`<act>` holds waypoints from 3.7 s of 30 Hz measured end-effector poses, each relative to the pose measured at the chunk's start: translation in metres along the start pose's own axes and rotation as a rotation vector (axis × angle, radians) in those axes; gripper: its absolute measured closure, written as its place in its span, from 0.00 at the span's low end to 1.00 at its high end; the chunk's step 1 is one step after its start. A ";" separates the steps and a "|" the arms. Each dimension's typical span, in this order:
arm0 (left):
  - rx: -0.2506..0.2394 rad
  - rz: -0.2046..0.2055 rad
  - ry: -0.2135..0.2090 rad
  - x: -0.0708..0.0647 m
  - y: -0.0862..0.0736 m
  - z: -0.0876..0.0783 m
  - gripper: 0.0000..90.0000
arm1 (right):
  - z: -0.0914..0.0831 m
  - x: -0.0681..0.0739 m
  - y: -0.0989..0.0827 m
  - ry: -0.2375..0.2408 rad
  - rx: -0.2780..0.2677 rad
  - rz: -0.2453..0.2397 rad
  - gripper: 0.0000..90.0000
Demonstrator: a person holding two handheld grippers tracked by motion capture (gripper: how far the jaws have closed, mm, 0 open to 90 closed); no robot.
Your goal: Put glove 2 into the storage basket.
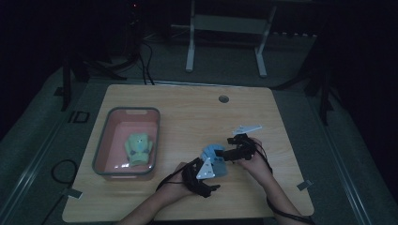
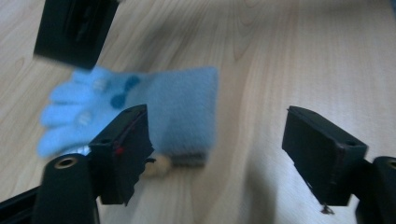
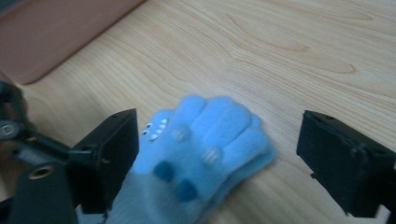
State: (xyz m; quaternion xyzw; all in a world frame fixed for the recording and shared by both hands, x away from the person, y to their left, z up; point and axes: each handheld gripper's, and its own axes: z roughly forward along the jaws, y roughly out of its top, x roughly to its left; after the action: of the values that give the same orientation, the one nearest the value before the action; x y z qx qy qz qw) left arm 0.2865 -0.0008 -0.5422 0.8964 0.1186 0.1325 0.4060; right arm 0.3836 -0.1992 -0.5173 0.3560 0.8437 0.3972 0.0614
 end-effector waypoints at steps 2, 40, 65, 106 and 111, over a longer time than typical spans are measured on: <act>0.010 0.009 -0.010 0.004 0.003 0.004 0.32 | 0.006 -0.002 0.001 -0.017 0.015 -0.018 0.19; 0.132 0.039 0.012 0.021 0.012 0.021 0.84 | 0.034 -0.006 -0.008 0.107 0.110 0.024 0.87; 0.147 0.050 0.107 0.042 0.030 -0.056 0.85 | 0.020 0.027 0.058 0.191 -0.010 -0.001 0.91; 0.249 -0.079 0.286 0.070 -0.043 -0.192 0.85 | 0.103 0.142 0.164 0.356 -0.025 -0.120 0.91; 0.271 -0.093 0.292 0.071 -0.057 -0.200 0.85 | 0.123 0.153 0.166 0.380 -0.015 -0.111 0.91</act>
State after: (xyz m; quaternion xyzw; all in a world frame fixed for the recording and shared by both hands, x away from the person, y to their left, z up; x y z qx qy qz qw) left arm 0.2804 0.1980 -0.4478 0.9077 0.2340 0.2251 0.2659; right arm 0.4093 0.0490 -0.4547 0.2272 0.8554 0.4594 -0.0745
